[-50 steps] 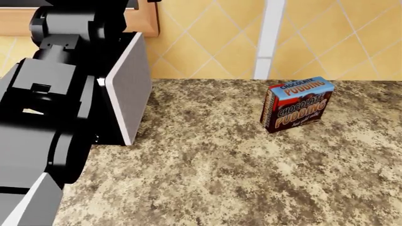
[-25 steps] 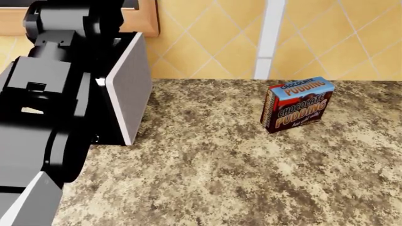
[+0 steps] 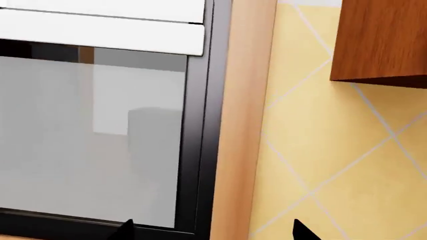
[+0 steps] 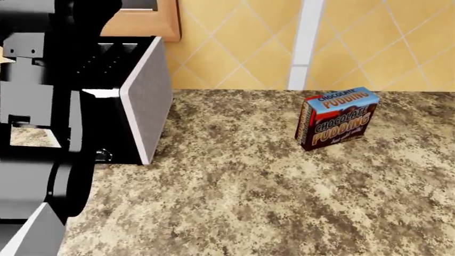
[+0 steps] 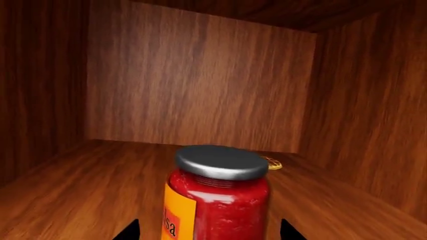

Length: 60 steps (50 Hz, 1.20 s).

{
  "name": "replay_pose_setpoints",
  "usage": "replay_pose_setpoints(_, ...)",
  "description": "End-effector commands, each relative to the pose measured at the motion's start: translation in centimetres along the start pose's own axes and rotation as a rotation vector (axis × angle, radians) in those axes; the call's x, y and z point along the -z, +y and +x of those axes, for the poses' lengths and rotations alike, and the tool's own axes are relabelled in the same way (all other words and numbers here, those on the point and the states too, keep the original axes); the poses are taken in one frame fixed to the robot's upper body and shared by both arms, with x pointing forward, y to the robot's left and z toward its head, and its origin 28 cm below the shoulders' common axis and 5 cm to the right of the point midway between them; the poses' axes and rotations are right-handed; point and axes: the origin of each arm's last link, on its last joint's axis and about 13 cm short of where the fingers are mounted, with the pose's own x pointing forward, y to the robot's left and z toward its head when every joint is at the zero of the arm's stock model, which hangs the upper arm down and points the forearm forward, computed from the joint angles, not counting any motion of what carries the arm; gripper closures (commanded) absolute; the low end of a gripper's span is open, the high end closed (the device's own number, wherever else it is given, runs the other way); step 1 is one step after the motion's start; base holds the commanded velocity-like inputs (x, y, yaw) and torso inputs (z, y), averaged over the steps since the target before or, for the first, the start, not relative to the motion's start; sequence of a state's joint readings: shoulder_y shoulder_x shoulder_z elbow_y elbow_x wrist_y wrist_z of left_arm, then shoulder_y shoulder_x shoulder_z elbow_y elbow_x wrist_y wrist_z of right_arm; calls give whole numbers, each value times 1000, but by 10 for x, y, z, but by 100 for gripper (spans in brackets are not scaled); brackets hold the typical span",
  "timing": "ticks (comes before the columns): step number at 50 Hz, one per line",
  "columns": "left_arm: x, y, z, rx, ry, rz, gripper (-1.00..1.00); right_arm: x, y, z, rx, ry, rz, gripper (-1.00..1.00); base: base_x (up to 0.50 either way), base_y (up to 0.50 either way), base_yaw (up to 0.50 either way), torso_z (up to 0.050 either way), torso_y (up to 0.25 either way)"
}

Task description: Pick the peanut butter and salsa from the counter and place them in the cabinets closest to them.

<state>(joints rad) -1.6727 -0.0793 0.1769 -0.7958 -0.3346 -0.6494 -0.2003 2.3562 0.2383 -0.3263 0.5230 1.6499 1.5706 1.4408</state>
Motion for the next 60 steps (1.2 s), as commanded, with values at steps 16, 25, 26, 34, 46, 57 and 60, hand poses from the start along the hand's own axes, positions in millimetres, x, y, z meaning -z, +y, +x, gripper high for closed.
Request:
replay_pose_setpoints(16, 4, 14, -36, 36, -35, -11, -100, 2, -17, -16, -44, -27, 30, -100, 0, 0, 0, 0, 0)
replay_pose_setpoints(25, 2, 16, -50, 51, -64, -16, -100, 5, -24, -20, -59, -50, 23, -100, 0, 0, 0, 0, 0)
replay_pose_setpoints(26, 3, 17, -51, 52, -65, -18, -100, 5, -25, -21, -61, -51, 23, -100, 0, 0, 0, 0, 0)
replay_pose_setpoints(34, 2, 18, -61, 58, -87, -30, -100, 7, -27, -27, -92, -65, 26, -100, 0, 0, 0, 0, 0)
replay_pose_setpoints(46, -2, 22, -80, 74, -120, -47, -100, 14, -33, -37, -112, -96, 28, -100, 0, 0, 0, 0, 0)
replay_pose_setpoints(57, -1, 25, -92, 80, -131, -48, -100, 20, -44, -47, -112, -134, 33, -100, 0, 0, 0, 0, 0)
replay_pose_setpoints(60, -1, 26, -95, 80, -134, -51, -100, 21, -46, -48, -111, -138, 34, -100, 0, 0, 0, 0, 0)
